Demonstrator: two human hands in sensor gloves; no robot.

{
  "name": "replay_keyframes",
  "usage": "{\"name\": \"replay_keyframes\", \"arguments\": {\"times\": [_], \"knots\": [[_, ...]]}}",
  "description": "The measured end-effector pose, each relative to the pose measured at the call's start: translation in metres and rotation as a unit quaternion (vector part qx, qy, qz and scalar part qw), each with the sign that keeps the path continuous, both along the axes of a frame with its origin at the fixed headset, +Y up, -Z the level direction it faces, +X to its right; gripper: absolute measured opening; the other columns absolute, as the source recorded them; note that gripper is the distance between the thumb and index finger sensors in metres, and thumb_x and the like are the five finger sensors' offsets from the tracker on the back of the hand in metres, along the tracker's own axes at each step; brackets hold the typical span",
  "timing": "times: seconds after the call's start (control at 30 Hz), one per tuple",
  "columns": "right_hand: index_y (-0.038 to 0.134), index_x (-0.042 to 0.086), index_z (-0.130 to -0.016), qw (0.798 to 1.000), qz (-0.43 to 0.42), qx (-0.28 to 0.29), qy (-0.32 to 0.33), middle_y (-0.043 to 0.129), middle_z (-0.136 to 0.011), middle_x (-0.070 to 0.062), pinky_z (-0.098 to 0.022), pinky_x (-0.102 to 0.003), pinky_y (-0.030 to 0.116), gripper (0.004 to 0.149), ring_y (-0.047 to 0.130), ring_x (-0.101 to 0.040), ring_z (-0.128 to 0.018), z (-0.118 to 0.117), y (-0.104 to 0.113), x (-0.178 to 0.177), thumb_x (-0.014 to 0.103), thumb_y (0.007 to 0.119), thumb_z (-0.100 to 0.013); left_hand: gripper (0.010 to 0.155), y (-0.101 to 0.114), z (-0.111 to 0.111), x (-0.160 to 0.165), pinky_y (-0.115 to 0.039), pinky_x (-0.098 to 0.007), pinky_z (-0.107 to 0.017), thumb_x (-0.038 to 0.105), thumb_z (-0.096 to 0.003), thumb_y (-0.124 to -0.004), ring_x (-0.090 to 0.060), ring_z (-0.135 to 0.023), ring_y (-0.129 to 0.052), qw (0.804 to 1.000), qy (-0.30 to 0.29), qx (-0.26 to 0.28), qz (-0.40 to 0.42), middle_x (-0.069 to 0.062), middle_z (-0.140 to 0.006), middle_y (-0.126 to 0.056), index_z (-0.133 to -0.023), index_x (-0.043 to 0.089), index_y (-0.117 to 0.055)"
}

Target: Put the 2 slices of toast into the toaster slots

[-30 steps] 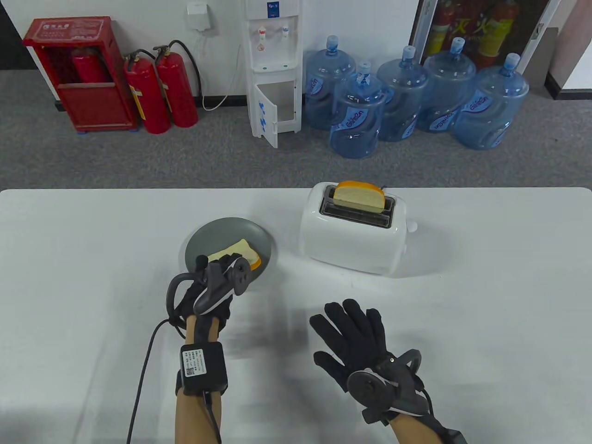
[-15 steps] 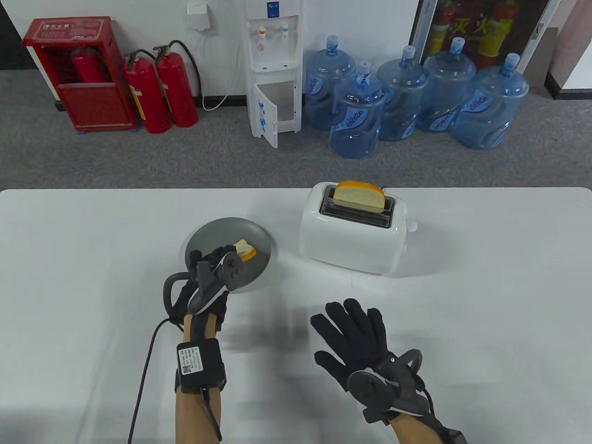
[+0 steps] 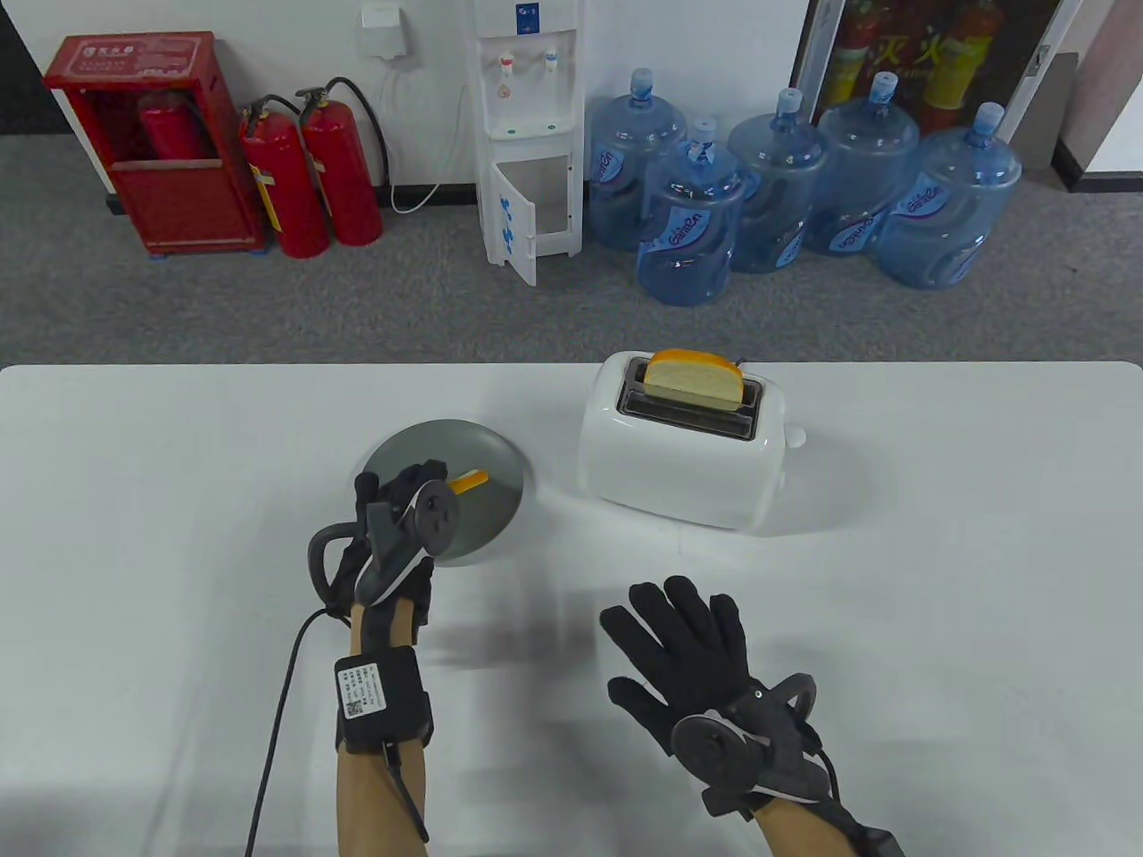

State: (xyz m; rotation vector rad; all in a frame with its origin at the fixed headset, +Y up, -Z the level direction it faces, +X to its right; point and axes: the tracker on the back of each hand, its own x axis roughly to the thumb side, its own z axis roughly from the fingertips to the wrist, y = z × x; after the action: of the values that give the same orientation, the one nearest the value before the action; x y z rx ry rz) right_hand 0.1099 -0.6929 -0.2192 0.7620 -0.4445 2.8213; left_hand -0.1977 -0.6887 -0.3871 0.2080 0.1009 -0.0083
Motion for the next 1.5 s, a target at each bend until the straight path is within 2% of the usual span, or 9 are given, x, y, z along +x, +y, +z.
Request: {"name": "replay_keyframes", "arguments": {"times": [0.43,0.6,1.03,1.27,1.37,1.5], "knots": [[0.033,0.035,-0.125,1.0,0.003,0.004,0.002,0.041,-0.132,-0.011,-0.079,-0.072,0.04,0.067,0.045,-0.046,-0.119,0.001,-0.001,-0.001,0.06,0.058,-0.068,0.047,0.016,0.017,-0.004,-0.063,-0.042,-0.081,0.025,-0.0516,-0.076,-0.018,-0.087,-0.106,0.998,-0.032,0.049,-0.003,0.01,-0.1,-0.087,-0.096,0.039,-0.077],[0.033,0.035,-0.125,1.0,0.004,0.005,0.003,0.041,-0.132,-0.011,-0.079,-0.072,0.04,0.067,0.046,-0.046,-0.119,0.001,-0.001,-0.001,0.06,0.058,-0.067,0.046,0.024,0.031,-0.002,-0.063,-0.045,-0.081,0.023,-0.052,-0.073,-0.018,-0.083,-0.106,0.995,-0.056,0.078,-0.005,0.008,-0.099,-0.087,-0.096,0.037,-0.075],[0.032,0.036,-0.125,1.0,0.003,0.02,0.011,0.039,-0.132,-0.011,-0.08,-0.072,0.039,0.067,0.046,-0.045,-0.119,0.003,-0.001,-0.002,0.059,0.058,-0.067,0.045,0.039,0.086,0.007,-0.064,-0.045,-0.08,0.023,-0.0518,-0.072,-0.018,-0.077,-0.107,0.981,-0.137,0.138,-0.005,0.008,-0.096,-0.088,-0.094,0.037,-0.076],[0.03,0.037,-0.124,0.999,0.0,0.03,0.019,0.037,-0.132,-0.012,-0.08,-0.071,0.04,0.068,0.046,-0.044,-0.119,0.004,-0.002,-0.003,0.059,0.059,-0.067,0.045,0.045,0.113,0.015,-0.064,-0.045,-0.081,0.023,-0.0519,-0.072,-0.017,-0.076,-0.107,0.974,-0.173,0.147,0.004,0.008,-0.096,-0.089,-0.094,0.037,-0.076],[0.03,0.037,-0.123,0.998,-0.013,0.061,0.023,0.037,-0.132,-0.013,-0.081,-0.069,0.044,0.068,0.047,-0.043,-0.119,0.008,0.0,-0.004,0.059,0.06,-0.066,0.045,0.043,0.123,0.021,-0.064,-0.045,-0.081,0.023,-0.0519,-0.072,-0.017,-0.075,-0.107,0.97,-0.192,0.146,0.011,0.008,-0.096,-0.089,-0.095,0.037,-0.076],[0.03,0.038,-0.123,0.996,-0.019,0.076,0.037,0.037,-0.131,-0.013,-0.082,-0.065,0.049,0.069,0.051,-0.04,-0.118,0.012,0.001,-0.007,0.059,0.062,-0.065,0.045,0.04,0.136,0.029,-0.064,-0.045,-0.081,0.023,-0.0519,-0.072,-0.017,-0.075,-0.107,0.965,-0.216,0.146,0.01,0.008,-0.096,-0.089,-0.095,0.037,-0.075]]}}
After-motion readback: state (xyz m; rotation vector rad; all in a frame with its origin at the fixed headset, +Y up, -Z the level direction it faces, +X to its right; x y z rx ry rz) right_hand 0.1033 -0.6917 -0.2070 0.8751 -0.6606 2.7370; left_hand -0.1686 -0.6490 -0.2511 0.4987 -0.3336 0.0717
